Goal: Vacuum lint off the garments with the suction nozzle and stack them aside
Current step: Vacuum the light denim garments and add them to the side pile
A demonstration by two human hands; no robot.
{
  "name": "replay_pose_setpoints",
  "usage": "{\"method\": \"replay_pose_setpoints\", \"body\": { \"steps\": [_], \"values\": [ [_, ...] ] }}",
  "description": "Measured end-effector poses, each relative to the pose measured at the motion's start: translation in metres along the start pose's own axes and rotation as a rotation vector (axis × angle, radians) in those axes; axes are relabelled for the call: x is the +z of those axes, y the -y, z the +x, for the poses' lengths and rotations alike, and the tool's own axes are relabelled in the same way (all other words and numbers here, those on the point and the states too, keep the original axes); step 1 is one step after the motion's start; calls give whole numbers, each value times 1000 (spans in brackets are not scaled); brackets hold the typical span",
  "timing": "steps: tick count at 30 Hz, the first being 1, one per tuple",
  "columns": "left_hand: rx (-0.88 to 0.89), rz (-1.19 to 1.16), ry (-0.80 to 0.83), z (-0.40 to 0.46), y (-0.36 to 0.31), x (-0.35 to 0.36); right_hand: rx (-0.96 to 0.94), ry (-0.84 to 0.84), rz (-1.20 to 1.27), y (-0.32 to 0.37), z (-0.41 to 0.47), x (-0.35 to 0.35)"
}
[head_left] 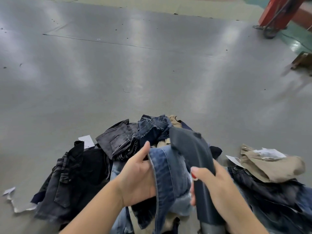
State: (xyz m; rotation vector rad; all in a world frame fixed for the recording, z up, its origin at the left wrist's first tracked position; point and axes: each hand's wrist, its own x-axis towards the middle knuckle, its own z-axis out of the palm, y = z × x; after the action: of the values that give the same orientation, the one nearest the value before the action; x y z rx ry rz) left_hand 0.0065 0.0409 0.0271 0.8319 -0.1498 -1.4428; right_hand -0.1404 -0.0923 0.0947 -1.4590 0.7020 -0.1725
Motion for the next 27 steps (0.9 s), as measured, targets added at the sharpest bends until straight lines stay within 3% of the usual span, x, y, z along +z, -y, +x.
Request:
{"method": "replay_pose_setpoints", "body": {
  "steps": [2, 7, 12, 18, 20, 22, 24, 27],
  "values": [
    [13, -68, -30, 1, 6, 2, -3, -91, 52, 3, 3, -6],
    [20, -369, -391, 10, 15, -8, -24, -182, 57, 4, -4, -22],
    [70, -109, -461, 10, 7, -2, -2, -77, 38, 2, -18, -24],
    [70, -77, -334, 0, 12, 10, 54, 158, -177, -14, -44, 5],
    [77, -86, -319, 0, 12, 10, 51, 99, -231, -45, -59, 4],
    [77, -84, -339, 0, 11, 10, 21, 165, -315, -54, -55, 8],
    [60, -68, -344, -1, 11, 10, 17, 239, -242, -44, -53, 17],
    [-8, -29, -316, -2, 14, 12, 138, 146, -140, -12, -36, 22]
  ]
}}
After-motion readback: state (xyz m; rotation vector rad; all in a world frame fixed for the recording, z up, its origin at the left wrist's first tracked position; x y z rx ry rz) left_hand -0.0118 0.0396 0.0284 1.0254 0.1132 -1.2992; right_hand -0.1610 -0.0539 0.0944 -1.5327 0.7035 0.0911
